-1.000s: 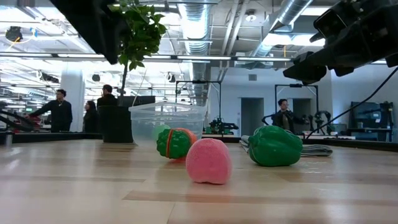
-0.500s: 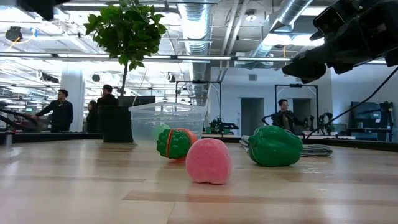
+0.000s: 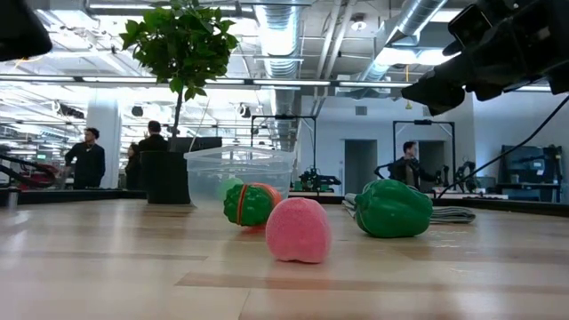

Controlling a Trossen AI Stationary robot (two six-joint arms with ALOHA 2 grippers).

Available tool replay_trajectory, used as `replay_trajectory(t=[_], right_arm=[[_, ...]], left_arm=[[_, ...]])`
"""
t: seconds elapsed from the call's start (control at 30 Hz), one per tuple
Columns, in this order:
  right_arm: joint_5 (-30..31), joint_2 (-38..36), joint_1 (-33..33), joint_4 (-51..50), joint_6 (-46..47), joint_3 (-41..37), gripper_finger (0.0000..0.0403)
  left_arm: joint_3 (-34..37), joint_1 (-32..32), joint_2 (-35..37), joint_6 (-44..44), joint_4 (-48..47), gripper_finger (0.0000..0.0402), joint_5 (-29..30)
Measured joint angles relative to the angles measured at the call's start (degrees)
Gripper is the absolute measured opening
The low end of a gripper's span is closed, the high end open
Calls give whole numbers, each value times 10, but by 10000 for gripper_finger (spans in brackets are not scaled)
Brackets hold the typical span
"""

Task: Pick and placing Produce into tupperware
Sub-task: Put the red strawberry into the transparent bin

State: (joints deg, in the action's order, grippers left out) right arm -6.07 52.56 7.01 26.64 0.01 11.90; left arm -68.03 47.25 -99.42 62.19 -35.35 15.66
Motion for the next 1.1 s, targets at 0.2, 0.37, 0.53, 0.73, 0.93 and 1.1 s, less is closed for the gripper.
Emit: replay_trajectory(t=[0.2, 0.37, 0.53, 0.73, 0.93, 1.1], right_arm=[[0, 0, 0, 7, 0, 0, 317], [0, 0, 0, 7, -3, 0, 317], [0, 0, 0, 7, -5, 0, 317], [0, 0, 0, 7, -5, 0, 317], [0, 0, 0, 7, -5, 0, 317], [0, 0, 0, 7, -7, 0, 317]], left_arm=[[0, 13, 0, 5, 42, 223, 1], [0, 19, 0, 26, 41, 223, 19], [0, 23, 0, 41, 41, 223, 26], [0, 23, 0, 50, 39, 225, 22], [0, 23, 0, 113, 25, 256, -3], [0, 23, 0, 174, 28, 277, -32]])
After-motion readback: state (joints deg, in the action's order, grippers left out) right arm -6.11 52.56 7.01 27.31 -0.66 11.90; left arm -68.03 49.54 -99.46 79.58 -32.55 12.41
